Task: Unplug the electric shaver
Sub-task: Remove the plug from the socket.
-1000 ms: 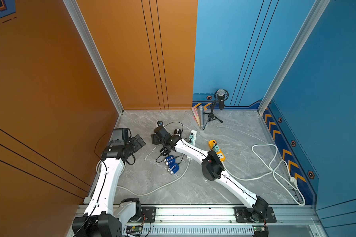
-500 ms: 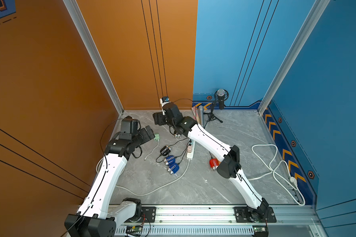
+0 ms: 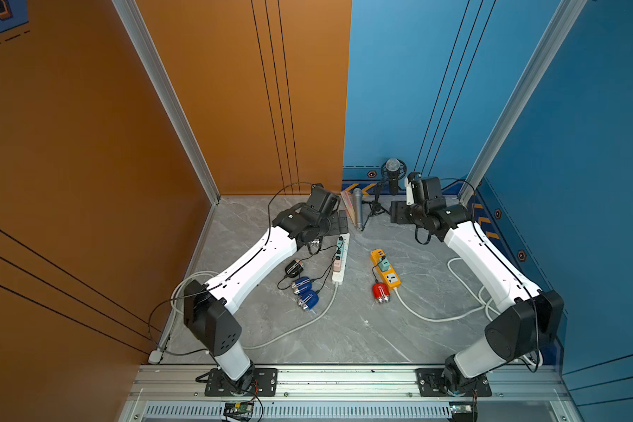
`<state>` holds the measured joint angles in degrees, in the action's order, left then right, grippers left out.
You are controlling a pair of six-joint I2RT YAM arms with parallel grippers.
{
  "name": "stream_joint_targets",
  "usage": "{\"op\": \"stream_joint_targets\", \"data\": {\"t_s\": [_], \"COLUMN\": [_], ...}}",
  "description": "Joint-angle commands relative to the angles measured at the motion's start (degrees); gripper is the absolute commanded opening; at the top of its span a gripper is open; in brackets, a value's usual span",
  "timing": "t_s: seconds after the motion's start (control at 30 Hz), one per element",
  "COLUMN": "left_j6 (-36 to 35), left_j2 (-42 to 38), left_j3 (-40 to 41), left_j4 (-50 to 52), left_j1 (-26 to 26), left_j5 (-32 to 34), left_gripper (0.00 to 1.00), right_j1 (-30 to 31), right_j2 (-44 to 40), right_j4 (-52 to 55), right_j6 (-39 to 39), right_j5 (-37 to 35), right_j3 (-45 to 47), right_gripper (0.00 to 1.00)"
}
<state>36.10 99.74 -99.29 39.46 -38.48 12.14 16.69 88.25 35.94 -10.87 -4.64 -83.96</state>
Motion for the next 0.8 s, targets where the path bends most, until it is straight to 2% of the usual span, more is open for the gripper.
{"op": "stream_joint_targets", "data": {"t_s": [0.0, 0.13, 0.23, 0.4, 0.57, 0.77], "left_j6": [5.21, 12.33, 14.76, 18.25, 19.89, 22.18], "left_j2": [7.22, 15.68, 20.28, 25.69, 29.02, 31.49], "left_j3": [-6.16, -12.81, -16.34, -19.21, -20.23, -19.77], "left_j4": [0.88, 0.97, 0.97, 0.97, 1.01, 1.05], "left_j1": [-2.38, -4.69, -6.28, -6.52, -6.08, -5.99], "left_j5": [1.19, -0.36, -1.11, -4.45, -6.77, -8.6], "left_gripper": [0.98, 0.99, 0.99, 0.99, 0.97, 0.95], "right_j1": [-1.51, -5.94, -7.37, -4.8, -1.26, -0.4], "right_j2": [-2.93, -4.71, -5.02, -5.29, -4.74, -1.87], "right_j4": [2.03, -0.08, -0.49, -2.98, -6.61, -9.44], "right_j6": [4.5, 6.09, 6.56, 5.48, 5.89, 6.12], "right_j5": [5.45, 10.47, 14.2, 17.61, 16.08, 16.44], "right_j3": [7.8, 15.46, 18.8, 23.45, 26.76, 27.1], "right_gripper": [0.78, 0.73, 0.68, 0.66, 0.65, 0.6]}}
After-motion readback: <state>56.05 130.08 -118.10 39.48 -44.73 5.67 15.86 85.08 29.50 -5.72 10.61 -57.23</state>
